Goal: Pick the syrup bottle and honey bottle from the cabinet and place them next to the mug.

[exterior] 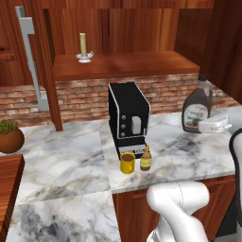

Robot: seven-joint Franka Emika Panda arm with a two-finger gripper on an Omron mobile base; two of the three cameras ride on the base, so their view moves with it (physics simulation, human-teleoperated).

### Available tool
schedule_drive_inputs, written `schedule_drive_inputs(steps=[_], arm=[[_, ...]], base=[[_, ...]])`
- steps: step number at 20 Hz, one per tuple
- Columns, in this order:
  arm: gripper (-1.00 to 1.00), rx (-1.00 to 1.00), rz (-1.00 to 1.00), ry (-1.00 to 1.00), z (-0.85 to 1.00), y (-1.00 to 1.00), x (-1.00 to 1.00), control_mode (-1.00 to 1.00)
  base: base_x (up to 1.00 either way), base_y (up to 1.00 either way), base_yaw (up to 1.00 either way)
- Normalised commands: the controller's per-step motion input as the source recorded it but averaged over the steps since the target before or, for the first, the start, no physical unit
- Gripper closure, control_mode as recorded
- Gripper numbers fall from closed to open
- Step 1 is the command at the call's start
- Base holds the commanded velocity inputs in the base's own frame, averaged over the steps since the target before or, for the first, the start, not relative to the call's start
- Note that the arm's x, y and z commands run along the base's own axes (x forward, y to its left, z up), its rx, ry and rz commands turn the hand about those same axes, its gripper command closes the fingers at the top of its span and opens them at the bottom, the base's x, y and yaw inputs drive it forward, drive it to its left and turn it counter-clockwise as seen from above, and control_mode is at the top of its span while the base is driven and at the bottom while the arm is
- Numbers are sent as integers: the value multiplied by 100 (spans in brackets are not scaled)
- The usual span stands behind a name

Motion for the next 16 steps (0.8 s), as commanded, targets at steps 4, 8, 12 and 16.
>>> schedule_drive_inputs(steps=[4,8,12,16], arm=[[100,0,0,-4,-39,-21,0,-100],[100,0,0,-10,-40,-6,0,-100],[100,0,2,-9,-43,0,0,-100],[100,0,10,-12,-37,0,2,-100]], base=[[0,0,0],[0,0,0],[0,0,0],[0,0,0]])
